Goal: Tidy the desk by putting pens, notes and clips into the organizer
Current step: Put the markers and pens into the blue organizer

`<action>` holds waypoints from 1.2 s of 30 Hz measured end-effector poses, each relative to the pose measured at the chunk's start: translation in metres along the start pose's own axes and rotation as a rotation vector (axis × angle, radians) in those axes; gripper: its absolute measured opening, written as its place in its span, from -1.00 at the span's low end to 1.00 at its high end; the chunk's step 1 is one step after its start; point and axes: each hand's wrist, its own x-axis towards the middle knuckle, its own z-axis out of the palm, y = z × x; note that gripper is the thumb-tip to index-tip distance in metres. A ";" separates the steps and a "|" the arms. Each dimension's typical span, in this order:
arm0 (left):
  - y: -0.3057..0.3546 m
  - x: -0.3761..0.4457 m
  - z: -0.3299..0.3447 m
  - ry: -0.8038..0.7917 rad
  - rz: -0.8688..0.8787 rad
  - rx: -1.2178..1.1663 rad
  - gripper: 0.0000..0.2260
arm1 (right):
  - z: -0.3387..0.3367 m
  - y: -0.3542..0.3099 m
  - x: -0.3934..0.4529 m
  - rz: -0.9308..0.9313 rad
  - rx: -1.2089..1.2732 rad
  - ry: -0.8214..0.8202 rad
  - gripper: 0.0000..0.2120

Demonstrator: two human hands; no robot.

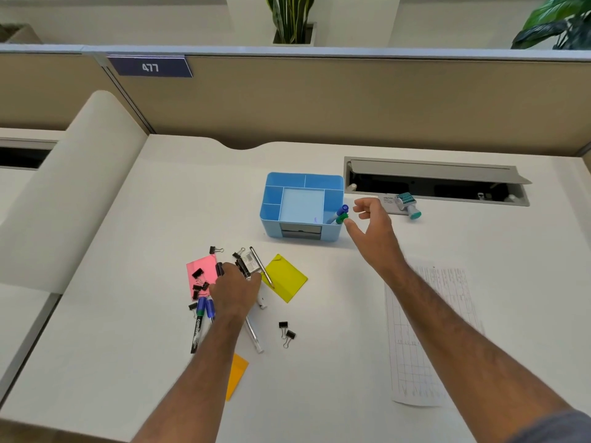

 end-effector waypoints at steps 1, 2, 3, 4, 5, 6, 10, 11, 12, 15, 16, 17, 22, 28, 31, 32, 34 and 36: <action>0.000 -0.002 0.001 -0.001 0.008 0.010 -0.57 | 0.000 0.001 -0.001 0.000 0.001 -0.001 -0.66; -0.001 -0.003 0.001 -0.003 0.015 0.025 -0.56 | 0.000 0.002 -0.002 -0.001 0.001 -0.003 -0.66; -0.003 -0.005 0.002 -0.007 0.020 0.038 -0.54 | 0.000 0.003 -0.003 -0.001 0.001 -0.006 -0.66; -0.004 -0.007 0.003 -0.013 0.024 0.048 -0.52 | 0.000 0.004 -0.004 -0.001 0.002 -0.008 -0.66; -0.005 -0.008 0.004 -0.018 0.027 0.055 -0.50 | 0.000 0.005 -0.005 0.001 0.004 -0.012 -0.67; -0.006 -0.009 0.004 -0.018 0.029 0.061 -0.48 | 0.000 0.006 -0.006 0.002 0.006 -0.014 -0.67; -0.002 -0.009 0.001 -0.013 0.020 0.075 -0.39 | 0.000 0.008 -0.011 -0.014 0.003 0.030 -0.69; 0.000 -0.008 -0.002 -0.015 0.006 0.053 -0.36 | 0.001 0.007 -0.013 -0.025 0.004 0.051 -0.71; 0.002 -0.008 -0.006 -0.006 -0.006 0.018 -0.35 | 0.001 0.007 -0.015 -0.039 0.006 0.071 -0.73; 0.007 -0.008 -0.018 0.046 -0.009 -0.067 -0.37 | 0.002 0.005 -0.023 -0.102 0.032 0.101 -0.77; 0.010 -0.010 -0.023 0.068 -0.005 -0.084 -0.37 | 0.003 0.004 -0.026 -0.126 0.046 0.093 -0.79; 0.012 -0.012 -0.028 0.096 -0.001 -0.104 -0.39 | 0.004 0.003 -0.029 -0.150 0.064 0.080 -0.81; 0.038 -0.031 -0.050 0.190 0.142 -0.291 -0.57 | 0.018 -0.011 -0.045 -0.194 0.214 -0.099 -0.91; 0.082 -0.068 -0.052 0.182 0.526 -0.418 -0.69 | 0.037 -0.036 -0.052 -0.062 0.313 -0.378 -0.70; 0.093 -0.073 -0.045 0.170 0.615 -0.417 -0.69 | 0.034 -0.046 -0.049 -0.058 0.314 -0.410 -0.73; 0.094 -0.073 -0.044 0.174 0.621 -0.423 -0.69 | 0.032 -0.048 -0.047 -0.057 0.308 -0.410 -0.76; 0.094 -0.071 -0.042 0.189 0.624 -0.444 -0.68 | 0.026 -0.049 -0.042 -0.059 0.304 -0.399 -0.82; 0.088 -0.067 -0.041 0.164 0.605 -0.472 -0.69 | 0.017 -0.048 -0.035 -0.068 0.302 -0.358 -0.87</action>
